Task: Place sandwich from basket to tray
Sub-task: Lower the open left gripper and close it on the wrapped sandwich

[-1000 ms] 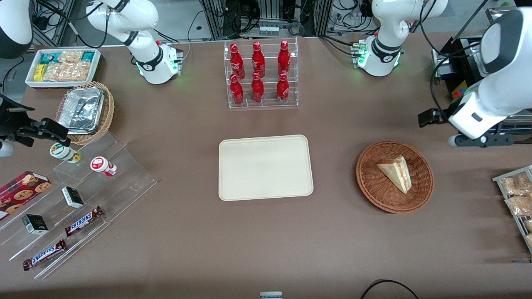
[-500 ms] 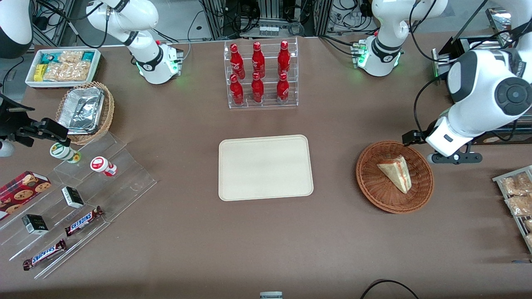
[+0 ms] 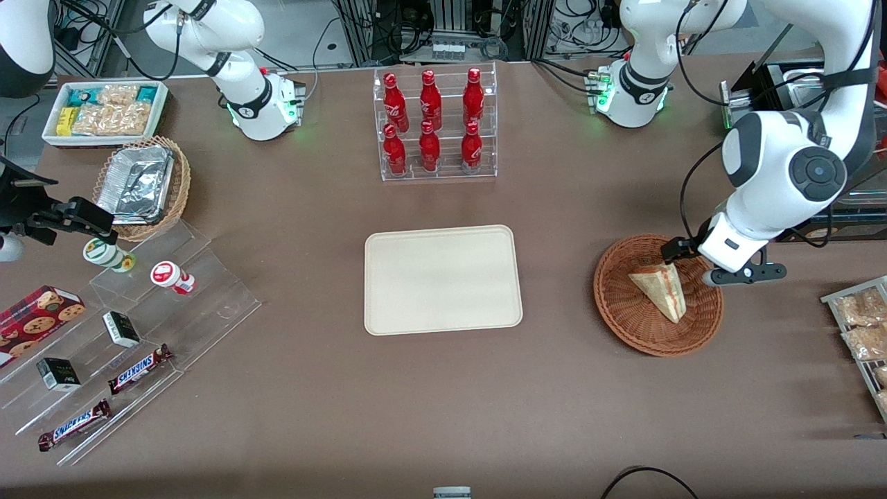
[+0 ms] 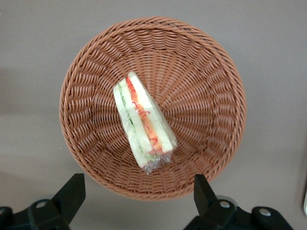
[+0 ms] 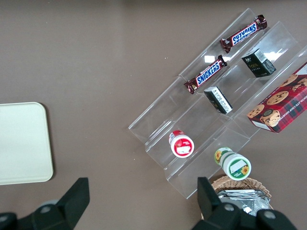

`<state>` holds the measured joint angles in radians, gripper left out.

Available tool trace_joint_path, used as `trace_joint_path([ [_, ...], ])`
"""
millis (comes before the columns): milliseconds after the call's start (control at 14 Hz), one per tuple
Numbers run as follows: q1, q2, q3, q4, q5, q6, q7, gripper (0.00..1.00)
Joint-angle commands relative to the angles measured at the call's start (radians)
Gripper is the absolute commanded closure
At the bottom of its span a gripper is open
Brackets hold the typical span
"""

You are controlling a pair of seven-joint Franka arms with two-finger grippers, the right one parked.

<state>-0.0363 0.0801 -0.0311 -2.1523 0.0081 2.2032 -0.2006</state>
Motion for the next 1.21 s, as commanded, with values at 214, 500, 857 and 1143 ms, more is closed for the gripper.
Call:
trace_joint_path([
  [214, -0.007, 0.062, 0.003, -0.017, 0.012, 0.11, -0.448, 0.0],
  [500, -0.007, 0.084, 0.003, -0.029, 0.01, 0.15, -0.471, 0.0],
  [857, -0.008, 0.13, 0.002, -0.035, 0.009, 0.167, -0.49, 0.0],
  [1143, -0.008, 0.165, 0.002, -0.034, 0.004, 0.188, -0.49, 0.0],
])
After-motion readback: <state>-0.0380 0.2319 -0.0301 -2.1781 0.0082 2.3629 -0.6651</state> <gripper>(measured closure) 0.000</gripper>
